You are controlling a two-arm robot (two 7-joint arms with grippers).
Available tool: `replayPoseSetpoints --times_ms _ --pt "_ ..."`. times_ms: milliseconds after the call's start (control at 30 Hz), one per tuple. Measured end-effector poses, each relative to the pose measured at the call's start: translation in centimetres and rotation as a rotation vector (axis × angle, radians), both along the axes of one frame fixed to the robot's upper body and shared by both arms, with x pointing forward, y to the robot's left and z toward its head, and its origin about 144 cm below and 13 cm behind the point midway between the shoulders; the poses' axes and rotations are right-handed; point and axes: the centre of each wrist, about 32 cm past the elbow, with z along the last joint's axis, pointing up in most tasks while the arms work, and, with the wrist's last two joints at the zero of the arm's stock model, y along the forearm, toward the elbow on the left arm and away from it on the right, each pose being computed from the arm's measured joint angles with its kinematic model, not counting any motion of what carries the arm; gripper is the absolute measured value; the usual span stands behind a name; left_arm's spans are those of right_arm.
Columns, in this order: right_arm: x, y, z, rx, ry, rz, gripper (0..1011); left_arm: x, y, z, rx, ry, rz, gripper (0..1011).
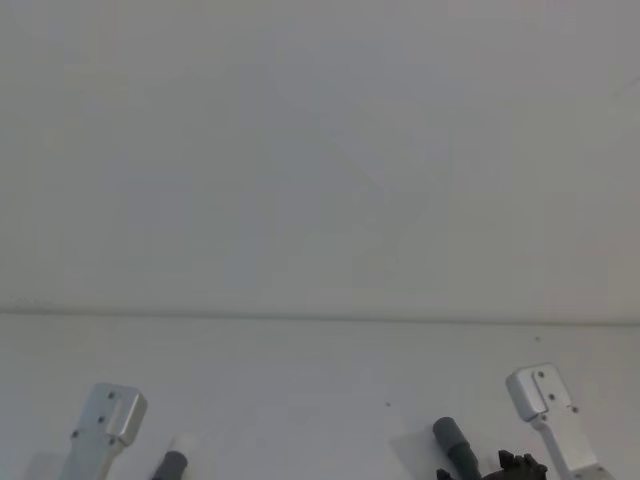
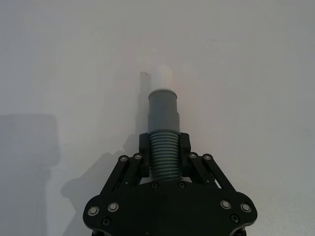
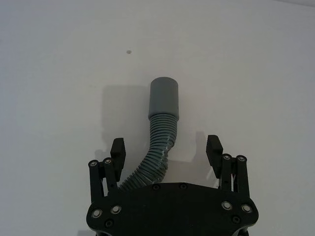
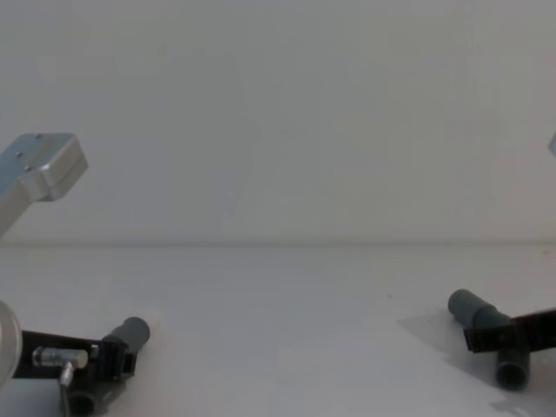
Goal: Use both hands to pick up one end of the pipe from the table, align the ends, and insert them.
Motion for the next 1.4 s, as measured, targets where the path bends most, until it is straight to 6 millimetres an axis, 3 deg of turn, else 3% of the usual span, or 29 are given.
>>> replayPoseSetpoints --times_ms 167,300,567,667,800,967,1167,1400 --pt "0.05 0.06 -0.04 -0.002 0.005 0.001 960 0.0 0.0 0.0 0.0 0.0 0.0 304" --pt "0.08 0.1 -0.05 -0.002 0.009 0.002 866 0.0 0.0 0.0 0.0 0.0 0.0 304" --pt "0.1 0.13 -0.08 -0.004 0.011 0.003 594 0.0 0.0 0.0 0.0 0.0 0.0 304" --pt "0.11 0.15 -0.08 -0.004 0.011 0.003 535 0.0 0.0 0.0 0.0 0.0 0.0 304" --pt "0.12 0.16 -0.08 -0.004 0.012 0.004 342 0.0 0.0 0.0 0.0 0.0 0.0 304" --pt "0.13 0.17 -0.09 -0.004 0.013 0.004 226 0.0 0.0 0.0 0.0 0.0 0.0 304" --pt "0.13 0.18 -0.08 -0.005 0.013 0.004 160 0.0 0.0 0.0 0.0 0.0 0.0 304" --pt "0.13 0.18 -0.08 -0.005 0.013 0.004 155 0.0 0.0 0.0 0.0 0.0 0.0 304"
